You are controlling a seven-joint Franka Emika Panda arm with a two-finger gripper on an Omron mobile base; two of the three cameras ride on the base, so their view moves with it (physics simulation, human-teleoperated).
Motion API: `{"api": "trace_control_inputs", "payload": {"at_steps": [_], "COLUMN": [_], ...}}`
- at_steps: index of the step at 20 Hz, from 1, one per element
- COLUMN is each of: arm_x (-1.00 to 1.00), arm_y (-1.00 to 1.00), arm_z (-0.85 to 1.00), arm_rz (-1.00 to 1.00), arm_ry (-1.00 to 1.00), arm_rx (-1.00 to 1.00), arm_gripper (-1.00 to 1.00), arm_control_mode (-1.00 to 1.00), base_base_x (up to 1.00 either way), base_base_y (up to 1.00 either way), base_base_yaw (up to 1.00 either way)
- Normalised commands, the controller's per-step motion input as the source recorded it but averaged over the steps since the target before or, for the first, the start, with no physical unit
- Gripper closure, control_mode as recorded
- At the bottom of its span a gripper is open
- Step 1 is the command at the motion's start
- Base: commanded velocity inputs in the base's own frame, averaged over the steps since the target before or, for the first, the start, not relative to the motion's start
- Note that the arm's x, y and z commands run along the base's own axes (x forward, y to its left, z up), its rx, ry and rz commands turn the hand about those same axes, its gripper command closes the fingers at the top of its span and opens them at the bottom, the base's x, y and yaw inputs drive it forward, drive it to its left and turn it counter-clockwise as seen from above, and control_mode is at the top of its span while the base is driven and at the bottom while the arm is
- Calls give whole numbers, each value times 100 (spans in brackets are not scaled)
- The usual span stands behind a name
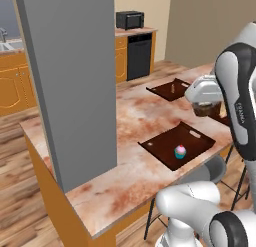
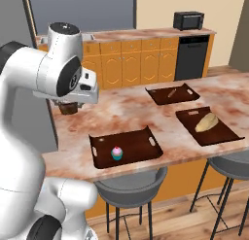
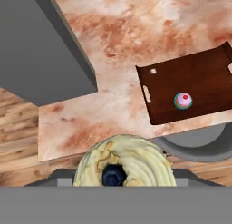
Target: Take the cupcakes from the fridge and place them on the empty tray on the dining counter.
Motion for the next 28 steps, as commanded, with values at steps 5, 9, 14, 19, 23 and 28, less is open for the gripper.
{"api": "trace_control_inputs", "payload": {"at_steps": [5, 9, 14, 19, 23, 28], "arm_x": [79, 73, 44, 31, 5, 0], "arm_y": [-32, -29, -12, -8, -20, -21], "arm_z": [-84, -60, -48, -31, -24, -28], "arm_rz": [0, 0, -6, -16, -12, -11], "arm_ry": [3, 0, -3, 0, 1, -3], "arm_rx": [4, 6, 10, 8, 7, 0], "arm_gripper": [100, 100, 100, 100, 100, 100], "arm_control_mode": [-100, -100, -100, -100, -100, -100], "base_base_x": [0, 0, 0, 0, 0, 0], "base_base_y": [0, 0, 0, 0, 0, 0], "base_base_yaw": [0, 0, 0, 0, 0, 0]}}
